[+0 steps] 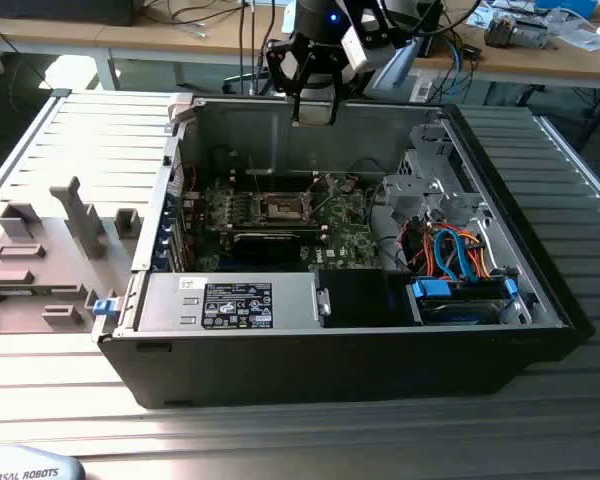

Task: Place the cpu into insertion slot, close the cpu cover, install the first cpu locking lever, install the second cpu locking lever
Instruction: 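Place the cpu into insertion slot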

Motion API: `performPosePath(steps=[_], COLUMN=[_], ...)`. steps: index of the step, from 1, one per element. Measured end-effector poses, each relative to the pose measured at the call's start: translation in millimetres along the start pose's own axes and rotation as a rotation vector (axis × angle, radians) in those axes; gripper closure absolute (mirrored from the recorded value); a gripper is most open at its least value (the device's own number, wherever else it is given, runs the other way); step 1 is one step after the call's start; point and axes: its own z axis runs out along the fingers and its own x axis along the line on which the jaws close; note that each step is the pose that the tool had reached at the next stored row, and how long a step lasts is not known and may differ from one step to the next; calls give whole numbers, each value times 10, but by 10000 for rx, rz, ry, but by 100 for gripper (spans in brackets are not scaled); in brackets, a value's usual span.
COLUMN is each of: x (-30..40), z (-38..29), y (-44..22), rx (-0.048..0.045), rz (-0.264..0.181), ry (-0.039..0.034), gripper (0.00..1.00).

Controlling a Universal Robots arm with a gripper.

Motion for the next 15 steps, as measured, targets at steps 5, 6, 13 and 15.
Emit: performPosePath(steps=[5, 6, 13, 15], x=[0, 0, -1, 0], z=[11, 14, 31, 35], y=[-1, -1, -3, -3], rx=[1, 0, 0, 0], rz=[0, 0, 0, -1], ry=[1, 0, 0, 0], gripper=[46, 46, 46, 46])
